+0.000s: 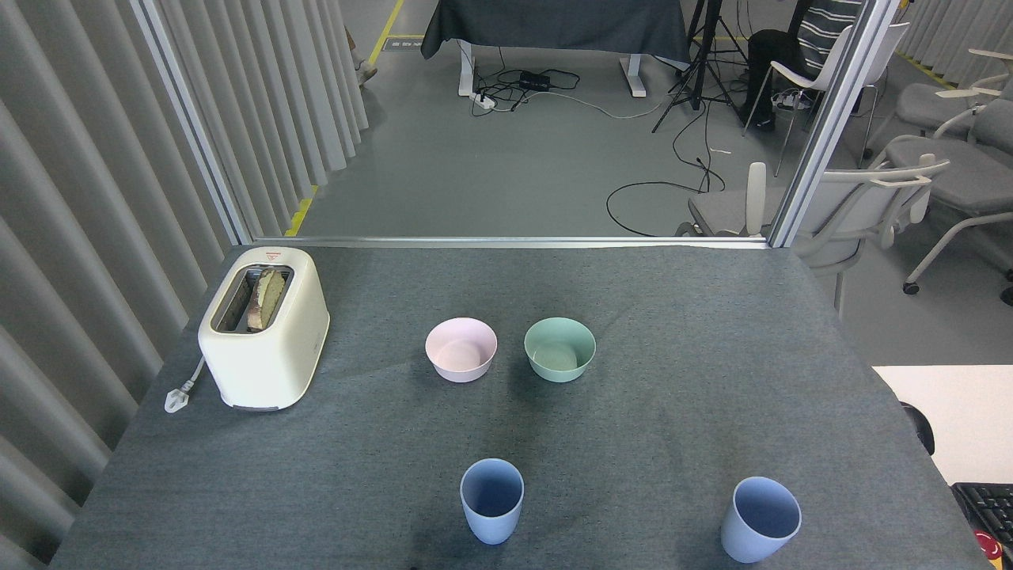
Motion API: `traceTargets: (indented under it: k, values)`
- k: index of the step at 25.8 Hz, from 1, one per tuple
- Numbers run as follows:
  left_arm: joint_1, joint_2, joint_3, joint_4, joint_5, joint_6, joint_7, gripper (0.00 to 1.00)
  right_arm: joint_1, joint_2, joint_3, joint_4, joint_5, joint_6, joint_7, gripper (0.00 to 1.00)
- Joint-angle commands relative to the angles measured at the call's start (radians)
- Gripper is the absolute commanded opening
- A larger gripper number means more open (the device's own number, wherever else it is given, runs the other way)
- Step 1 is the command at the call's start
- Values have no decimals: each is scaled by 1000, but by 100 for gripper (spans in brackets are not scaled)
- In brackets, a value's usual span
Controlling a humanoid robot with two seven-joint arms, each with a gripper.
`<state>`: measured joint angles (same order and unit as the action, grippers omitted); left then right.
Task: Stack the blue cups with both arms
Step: 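Reach the right gripper to the other blue cup and grasp it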
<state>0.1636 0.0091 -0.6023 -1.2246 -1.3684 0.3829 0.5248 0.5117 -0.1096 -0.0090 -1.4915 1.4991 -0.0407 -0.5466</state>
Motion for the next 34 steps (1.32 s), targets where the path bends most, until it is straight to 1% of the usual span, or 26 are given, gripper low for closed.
traceTargets:
  k: [1,3,5,9,13,17,21,25,34]
  values:
    - [102,38,50,-139,3,7,1,100,-10,2,-62,37,-40,2,16,100]
    - [142,40,90,-177,3,-2,1,100,-21,2,-98,65,-40,5,28,100]
    - [154,40,105,-184,3,-1,1,100,-62,-1,-115,77,-36,7,56,100]
    - [157,40,107,-181,3,2,1,100,-133,-27,-117,109,-33,21,137,100]
    - [157,40,107,-181,3,5,1,100,-185,-61,-112,132,-31,19,166,100]
    - [157,40,110,-177,3,5,1,100,-243,-73,-105,169,-30,19,175,100]
    - [157,40,111,-176,3,5,1,100,-282,-76,-100,192,-28,12,200,100]
    - [157,40,113,-176,3,5,1,100,-311,-93,-63,220,-30,13,206,100]
    - [154,38,115,-176,3,5,1,100,-367,-105,-45,240,-30,12,224,100]
